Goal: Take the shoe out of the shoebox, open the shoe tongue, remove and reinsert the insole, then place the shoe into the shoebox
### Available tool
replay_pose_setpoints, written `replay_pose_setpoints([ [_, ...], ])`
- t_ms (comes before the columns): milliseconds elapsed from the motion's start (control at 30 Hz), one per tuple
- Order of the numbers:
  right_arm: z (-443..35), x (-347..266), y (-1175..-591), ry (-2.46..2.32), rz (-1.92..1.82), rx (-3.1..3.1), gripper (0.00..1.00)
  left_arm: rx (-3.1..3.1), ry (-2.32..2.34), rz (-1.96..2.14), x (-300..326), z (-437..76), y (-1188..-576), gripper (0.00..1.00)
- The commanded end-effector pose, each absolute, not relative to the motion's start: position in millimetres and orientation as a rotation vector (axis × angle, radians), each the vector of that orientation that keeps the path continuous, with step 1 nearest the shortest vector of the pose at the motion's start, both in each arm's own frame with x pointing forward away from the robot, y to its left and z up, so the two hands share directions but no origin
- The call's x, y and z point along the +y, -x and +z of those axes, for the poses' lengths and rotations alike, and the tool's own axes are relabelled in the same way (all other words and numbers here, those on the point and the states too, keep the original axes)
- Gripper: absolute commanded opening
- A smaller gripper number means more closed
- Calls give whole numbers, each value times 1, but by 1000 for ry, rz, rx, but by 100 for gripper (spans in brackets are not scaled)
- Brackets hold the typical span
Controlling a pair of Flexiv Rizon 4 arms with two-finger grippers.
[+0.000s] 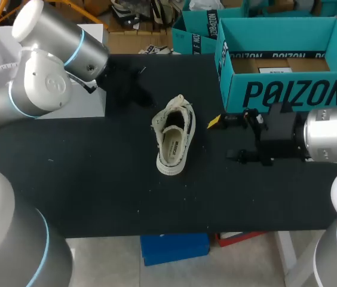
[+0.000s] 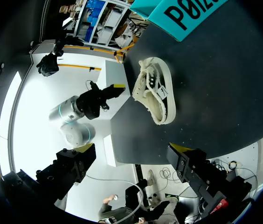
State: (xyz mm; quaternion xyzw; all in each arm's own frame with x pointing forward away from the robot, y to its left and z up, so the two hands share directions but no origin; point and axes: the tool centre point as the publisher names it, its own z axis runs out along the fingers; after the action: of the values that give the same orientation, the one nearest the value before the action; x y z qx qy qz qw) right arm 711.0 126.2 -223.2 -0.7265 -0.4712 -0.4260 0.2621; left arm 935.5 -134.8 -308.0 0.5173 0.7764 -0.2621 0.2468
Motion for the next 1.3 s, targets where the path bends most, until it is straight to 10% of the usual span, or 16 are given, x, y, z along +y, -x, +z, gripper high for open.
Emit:
replay_pose_setpoints([
  [33, -223, 127, -711, 1968, -1152, -1275, 100, 2111, -1481, -638, -109, -288, -928, 9],
  [333, -223, 127, -711, 1968, -1152, -1275, 100, 2019, -1721, -388, -94, -285, -925, 43],
  [1300, -223, 127, -711, 1968, -1152, -1275, 100, 1802, -2143, -237, -129, -344, -905, 56],
])
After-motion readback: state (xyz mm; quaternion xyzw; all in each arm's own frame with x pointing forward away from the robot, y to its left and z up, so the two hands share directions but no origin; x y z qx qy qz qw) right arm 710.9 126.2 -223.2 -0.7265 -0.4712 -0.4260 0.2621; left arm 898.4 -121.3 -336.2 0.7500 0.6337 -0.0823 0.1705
